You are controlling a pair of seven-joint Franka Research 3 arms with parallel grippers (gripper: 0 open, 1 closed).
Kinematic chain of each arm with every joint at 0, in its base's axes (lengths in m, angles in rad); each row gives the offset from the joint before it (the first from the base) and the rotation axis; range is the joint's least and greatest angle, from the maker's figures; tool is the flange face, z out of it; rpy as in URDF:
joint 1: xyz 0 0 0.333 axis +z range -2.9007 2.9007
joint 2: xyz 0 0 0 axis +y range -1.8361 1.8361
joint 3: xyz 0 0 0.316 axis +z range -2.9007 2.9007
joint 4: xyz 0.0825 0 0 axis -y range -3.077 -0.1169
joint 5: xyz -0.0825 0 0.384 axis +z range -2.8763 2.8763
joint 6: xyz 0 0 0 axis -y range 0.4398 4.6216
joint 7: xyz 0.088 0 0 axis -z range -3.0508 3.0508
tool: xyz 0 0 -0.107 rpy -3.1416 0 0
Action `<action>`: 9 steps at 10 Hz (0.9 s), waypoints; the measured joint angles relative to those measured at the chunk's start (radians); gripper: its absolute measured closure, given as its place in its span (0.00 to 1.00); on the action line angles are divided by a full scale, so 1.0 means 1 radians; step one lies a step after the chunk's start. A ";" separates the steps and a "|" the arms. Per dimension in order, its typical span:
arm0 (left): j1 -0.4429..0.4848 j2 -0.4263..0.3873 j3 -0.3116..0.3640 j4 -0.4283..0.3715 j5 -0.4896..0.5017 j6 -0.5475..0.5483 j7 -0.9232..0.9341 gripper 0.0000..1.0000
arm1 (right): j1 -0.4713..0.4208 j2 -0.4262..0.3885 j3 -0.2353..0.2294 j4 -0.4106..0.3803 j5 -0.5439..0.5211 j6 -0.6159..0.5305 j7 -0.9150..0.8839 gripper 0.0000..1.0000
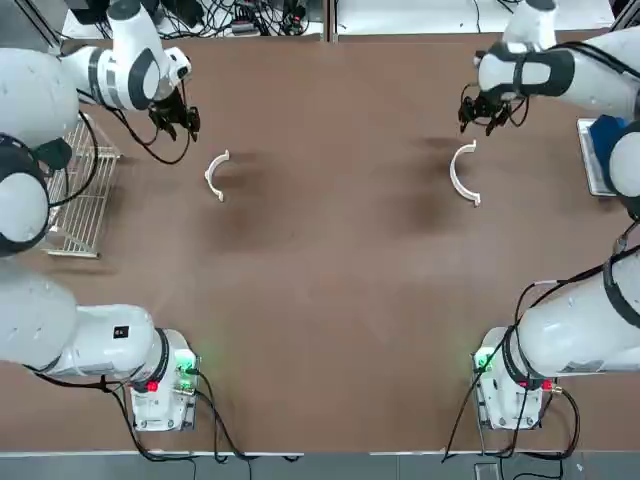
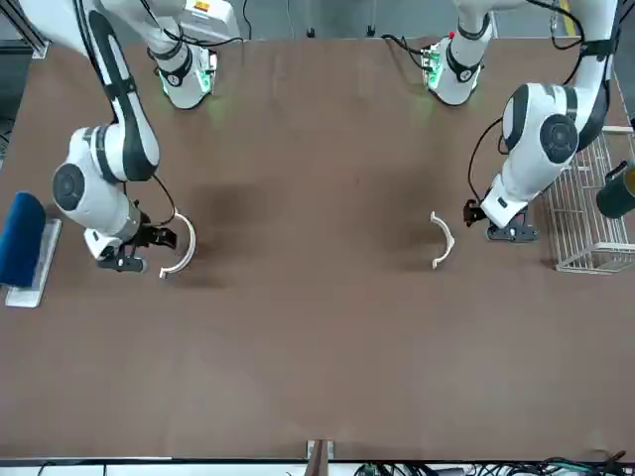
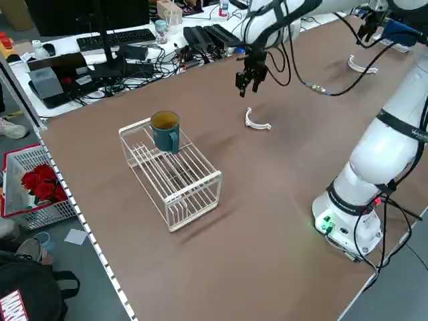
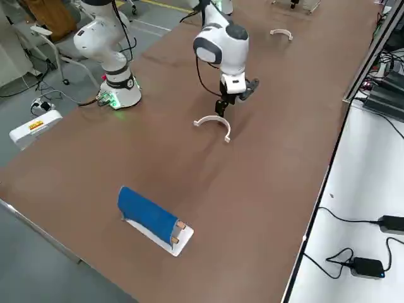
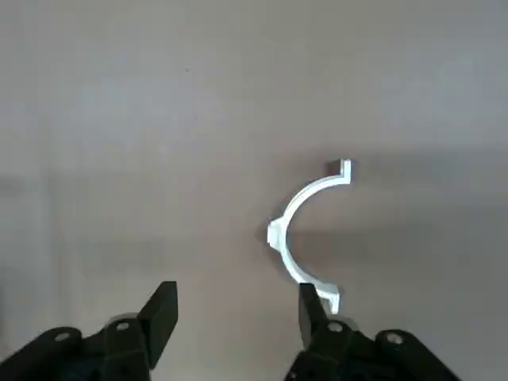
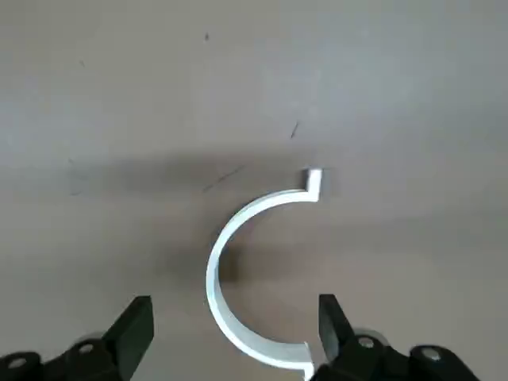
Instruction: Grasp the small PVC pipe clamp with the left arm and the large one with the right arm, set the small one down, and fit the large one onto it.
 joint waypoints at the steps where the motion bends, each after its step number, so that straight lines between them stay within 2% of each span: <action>1: -0.002 0.036 -0.001 -0.007 0.001 0.054 0.000 0.31 | 0.008 0.014 0.001 -0.031 0.005 0.052 0.016 0.09; 5: -0.028 0.192 -0.002 -0.010 0.033 0.195 -0.022 0.34 | 0.037 0.087 0.002 -0.093 0.006 0.223 0.064 0.12; 7: -0.027 0.225 -0.002 -0.011 0.105 0.209 -0.055 0.35 | 0.037 0.131 0.002 -0.102 0.006 0.268 0.066 0.21; 9: -0.027 0.242 -0.002 -0.021 0.130 0.248 -0.083 0.35 | 0.037 0.146 0.002 -0.105 0.007 0.272 0.073 0.30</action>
